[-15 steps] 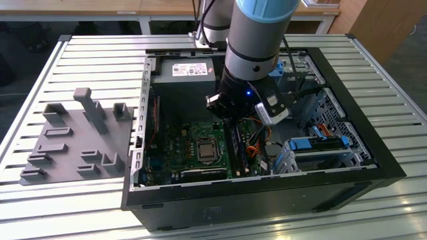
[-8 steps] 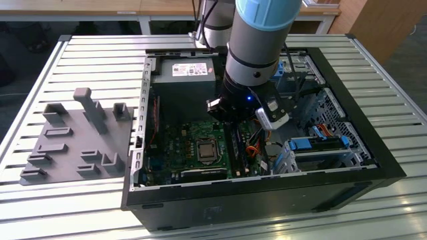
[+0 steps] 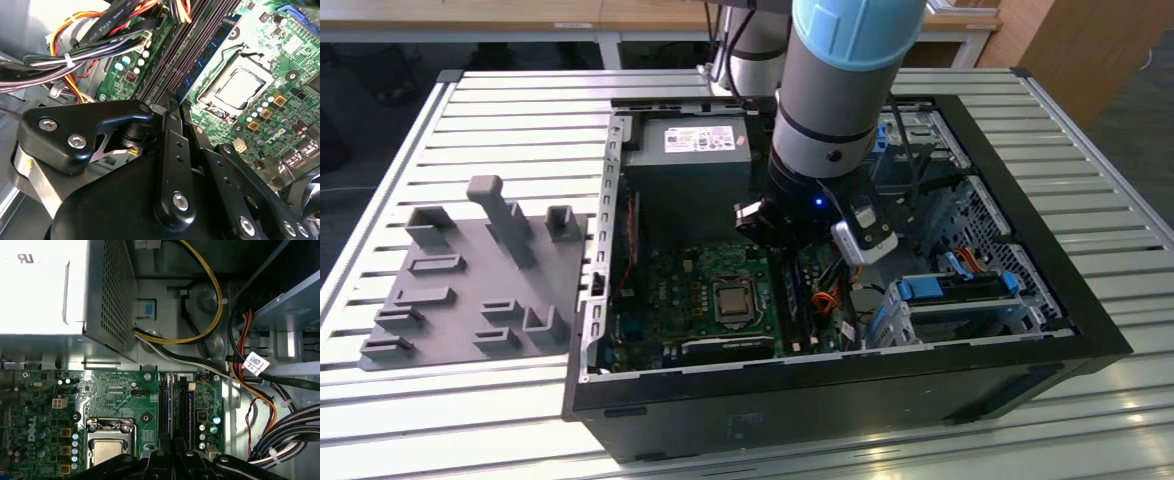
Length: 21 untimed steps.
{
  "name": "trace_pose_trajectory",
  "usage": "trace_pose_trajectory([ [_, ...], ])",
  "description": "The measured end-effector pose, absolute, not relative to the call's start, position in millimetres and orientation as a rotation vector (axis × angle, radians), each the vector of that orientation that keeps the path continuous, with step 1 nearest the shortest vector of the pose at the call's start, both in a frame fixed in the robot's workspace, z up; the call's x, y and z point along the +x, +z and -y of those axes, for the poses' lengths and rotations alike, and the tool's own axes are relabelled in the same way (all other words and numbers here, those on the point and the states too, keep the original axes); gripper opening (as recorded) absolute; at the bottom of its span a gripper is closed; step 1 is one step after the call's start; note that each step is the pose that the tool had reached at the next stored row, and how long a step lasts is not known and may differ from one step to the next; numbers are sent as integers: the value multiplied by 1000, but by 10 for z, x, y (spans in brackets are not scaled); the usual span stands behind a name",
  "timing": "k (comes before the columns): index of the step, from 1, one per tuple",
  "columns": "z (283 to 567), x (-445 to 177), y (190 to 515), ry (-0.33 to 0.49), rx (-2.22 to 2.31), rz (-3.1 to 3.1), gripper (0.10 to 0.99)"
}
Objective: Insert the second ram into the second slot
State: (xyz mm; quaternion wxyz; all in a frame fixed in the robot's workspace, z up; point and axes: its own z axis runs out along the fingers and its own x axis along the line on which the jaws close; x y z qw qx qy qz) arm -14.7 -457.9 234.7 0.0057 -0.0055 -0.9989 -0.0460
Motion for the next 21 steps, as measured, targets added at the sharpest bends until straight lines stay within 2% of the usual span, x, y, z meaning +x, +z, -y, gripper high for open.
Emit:
trace_pose_trajectory([
  [21, 4648, -147, 2296, -130, -88, 3128, 141],
])
